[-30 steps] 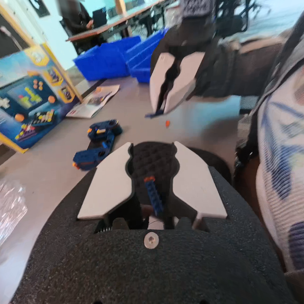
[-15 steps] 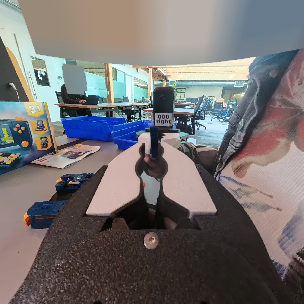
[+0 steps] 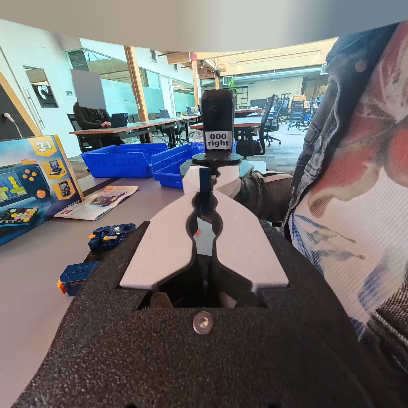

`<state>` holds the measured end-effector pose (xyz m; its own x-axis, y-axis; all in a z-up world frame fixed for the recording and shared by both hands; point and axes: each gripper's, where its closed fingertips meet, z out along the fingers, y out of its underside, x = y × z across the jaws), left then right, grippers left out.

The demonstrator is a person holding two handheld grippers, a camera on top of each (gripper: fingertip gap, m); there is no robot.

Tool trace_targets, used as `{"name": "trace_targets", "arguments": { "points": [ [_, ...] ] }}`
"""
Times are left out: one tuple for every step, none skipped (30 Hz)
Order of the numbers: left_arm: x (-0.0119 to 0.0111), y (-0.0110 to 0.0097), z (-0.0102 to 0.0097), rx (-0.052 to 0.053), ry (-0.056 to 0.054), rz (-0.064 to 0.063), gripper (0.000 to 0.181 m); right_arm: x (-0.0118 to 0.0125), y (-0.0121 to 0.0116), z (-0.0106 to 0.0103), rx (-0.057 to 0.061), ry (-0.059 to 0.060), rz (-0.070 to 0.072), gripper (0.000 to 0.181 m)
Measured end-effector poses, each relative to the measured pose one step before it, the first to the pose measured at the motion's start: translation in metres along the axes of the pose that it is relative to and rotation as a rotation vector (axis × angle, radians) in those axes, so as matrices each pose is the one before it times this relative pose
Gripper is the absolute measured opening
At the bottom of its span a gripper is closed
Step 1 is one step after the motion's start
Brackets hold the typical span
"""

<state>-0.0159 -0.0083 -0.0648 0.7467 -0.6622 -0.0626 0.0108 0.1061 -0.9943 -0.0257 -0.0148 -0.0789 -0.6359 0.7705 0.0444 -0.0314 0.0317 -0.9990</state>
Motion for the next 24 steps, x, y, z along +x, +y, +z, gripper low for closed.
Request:
{"name": "trace_targets", "arguments": {
  "points": [
    [-0.00012, 0.00025, 0.00018, -0.0025, -0.0013, 0.0005, 0.007, 0.00030, -0.00004, -0.00066, -0.0009, 0.0037, -0.0115, 0.008],
    [-0.00030, -0.00061, -0.00002, 0.0023, -0.0035, -0.0037, 0.007, 0.00032, -0.00114, -0.00097, 0.0095, 0.0024, -0.0009, 0.008],
    [0.00049, -0.00296, -0.00024, 0.0179, 0.0019, -0.0075, 0.007, -0.00034, -0.00341, -0.00117, 0.0316, -0.0046, 0.0160, 0.008],
    [0.00051, -0.00455, -0.00006, 0.0302, 0.0028, -0.0167, 0.007, -0.00081, -0.00536, -0.00083, 0.0518, -0.0092, 0.0254, 0.008],
    [0.00027, -0.00442, 0.00028, 0.0333, 0.0008, -0.0130, 0.007, -0.00049, -0.00524, -0.00024, 0.0566, -0.0047, 0.0233, 0.008],
    [-0.00090, -0.00360, 0.00049, 0.0281, -0.0048, -0.0125, 0.006, 0.00048, -0.00423, 0.00028, 0.0540, 0.0026, 0.0257, 0.008],
    [-0.00109, -0.00228, 0.00043, 0.0185, -0.0033, -0.0145, 0.006, 0.00088, -0.00310, 0.00021, 0.0488, 0.0024, 0.0296, 0.007],
    [-0.00191, -0.00073, 0.00038, 0.0062, -0.0078, -0.0114, 0.006, 0.00150, -0.00171, -0.00004, 0.0379, 0.0053, 0.0276, 0.007],
    [-0.00195, -0.00008, 0.00008, 0.0012, -0.0092, -0.0084, 0.006, 0.00205, -0.00099, -0.00010, 0.0272, 0.0118, 0.0203, 0.007],
    [-0.00129, -0.00036, 0.00002, 0.0037, -0.0062, -0.0095, 0.006, 0.00123, -0.00097, 0.00002, 0.0236, 0.0095, 0.0124, 0.007],
    [-0.00031, -0.00075, 0.00018, 0.0063, -0.0003, -0.0175, 0.006, 0.00048, -0.00144, 0.00016, 0.0214, 0.0074, 0.0058, 0.007],
    [-0.00014, -0.00036, 0.00030, 0.0008, 0.0011, -0.0186, 0.006, -0.00012, -0.00116, -0.00002, 0.0166, 0.0037, 0.0040, 0.007],
    [-0.00063, 0.00010, 0.00058, -0.0056, -0.0069, -0.0090, 0.006, 0.00071, -0.00087, -0.00038, 0.0154, 0.0076, 0.0053, 0.007],
    [-0.00035, 0.00005, 0.00114, -0.0066, -0.0068, -0.0156, 0.006, 0.00057, -0.00115, -0.00057, 0.0210, 0.0060, 0.0096, 0.007],
    [-0.00057, 0.00036, 0.00148, -0.0131, -0.0042, -0.0275, 0.007, 0.00077, -0.00194, -0.00100, 0.0308, 0.0069, 0.0151, 0.006],
    [-0.00093, 0.00070, 0.00121, -0.0189, -0.0029, -0.0238, 0.006, 0.00137, -0.00100, -0.00094, 0.0274, 0.0124, 0.0199, 0.006],
    [-0.00143, 0.00029, 0.00112, -0.0148, -0.0071, -0.0187, 0.006, 0.00139, -0.00111, -0.00066, 0.0248, 0.0154, 0.0150, 0.006],
    [-0.00153, 0.00091, 0.00102, -0.0209, -0.0095, -0.0170, 0.006, 0.00182, -0.00165, -0.00066, 0.0228, 0.0157, 0.0115, 0.006],
    [-0.00237, 0.00176, 0.00084, -0.0255, -0.0145, -0.0061, 0.007, 0.00253, -0.00175, -0.00086, 0.0204, 0.0159, 0.0141, 0.006],
    [-0.00279, 0.00135, 0.00080, -0.0168, -0.0166, -0.0086, 0.007, 0.00309, -0.00118, -0.00060, 0.0175, 0.0166, 0.0198, 0.006],
    [-0.00262, 0.00060, 0.00106, -0.0026, -0.0117, -0.0288, 0.007, 0.00268, -0.00107, -0.00032, 0.0208, 0.0107, 0.0254, 0.006],
    [-0.00359, 0.00170, 0.00132, -0.0035, -0.0170, -0.0418, 0.007, 0.00378, -0.00087, -0.00070, 0.0235, 0.0174, 0.0315, 0.006],
    [-0.00310, 0.00185, 0.00123, -0.0013, -0.0167, -0.0373, 0.007, 0.00399, -0.00091, -0.00091, 0.0295, 0.0177, 0.0367, 0.006],
    [-0.00288, 0.00070, 0.00042, 0.0083, -0.0177, -0.0279, 0.006, 0.00335, -0.00006, -0.00023, 0.0275, 0.0097, 0.0513, 0.006]
  ]
}}
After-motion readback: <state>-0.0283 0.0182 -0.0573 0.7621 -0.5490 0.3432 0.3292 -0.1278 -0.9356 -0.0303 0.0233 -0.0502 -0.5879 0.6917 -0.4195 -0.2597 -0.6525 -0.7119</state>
